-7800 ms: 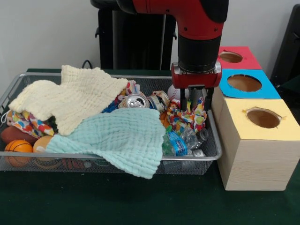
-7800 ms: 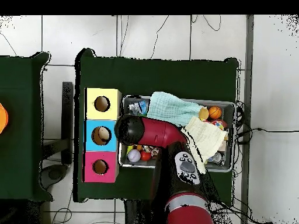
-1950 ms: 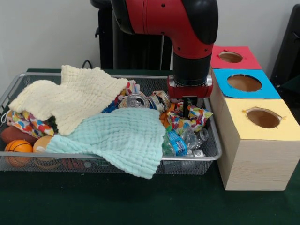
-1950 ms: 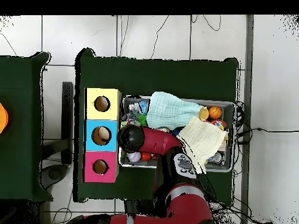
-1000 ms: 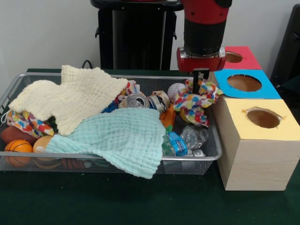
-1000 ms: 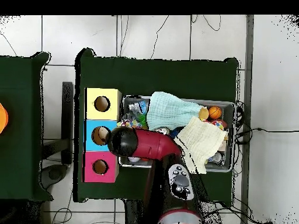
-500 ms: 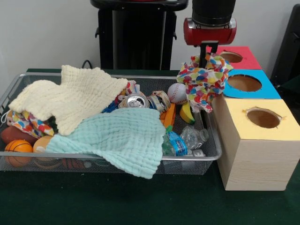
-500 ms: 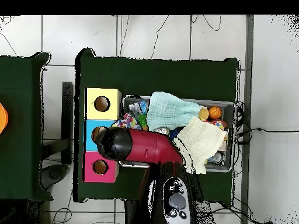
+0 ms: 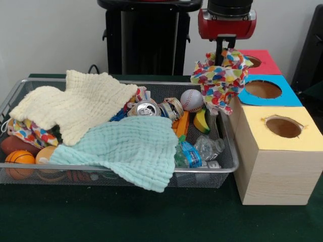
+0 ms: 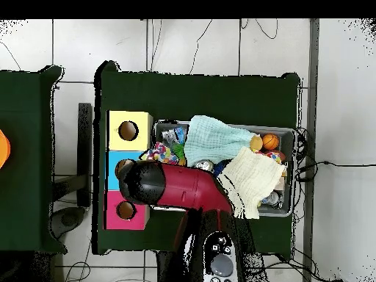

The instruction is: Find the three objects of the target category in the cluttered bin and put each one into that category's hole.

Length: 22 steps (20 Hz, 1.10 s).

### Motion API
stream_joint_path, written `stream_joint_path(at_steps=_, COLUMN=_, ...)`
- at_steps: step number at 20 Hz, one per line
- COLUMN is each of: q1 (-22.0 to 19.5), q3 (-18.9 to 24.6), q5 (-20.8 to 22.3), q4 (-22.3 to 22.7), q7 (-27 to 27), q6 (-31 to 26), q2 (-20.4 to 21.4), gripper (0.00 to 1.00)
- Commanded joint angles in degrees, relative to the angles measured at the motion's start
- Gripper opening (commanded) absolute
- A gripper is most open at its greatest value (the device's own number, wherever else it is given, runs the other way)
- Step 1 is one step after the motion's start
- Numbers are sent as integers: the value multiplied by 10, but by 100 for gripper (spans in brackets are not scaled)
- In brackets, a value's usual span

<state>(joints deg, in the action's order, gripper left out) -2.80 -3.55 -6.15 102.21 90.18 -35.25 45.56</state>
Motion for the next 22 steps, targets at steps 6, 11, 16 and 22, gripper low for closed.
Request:
stream_joint_path(at_steps=6, q1=63, q3=-27, q5=-53, q4=14, q7=196, q6=-102, q2=36, gripper=0)
stream_joint_path(at_steps=11, q1=85, q3=-38, q5=-68, q4=19, q7=211, q6=-103, q2=42, gripper=0)
stream_joint_path(at_steps=16, q1=91, q3=-41, q5=-71, q4=13, q7=217, q6=-95, q2=32, gripper=0)
stream_joint_path(at_steps=22, q1=68, q3=-12, q5=-86, q4=-10, q7=204, q6=-56, q2=-19, gripper=0)
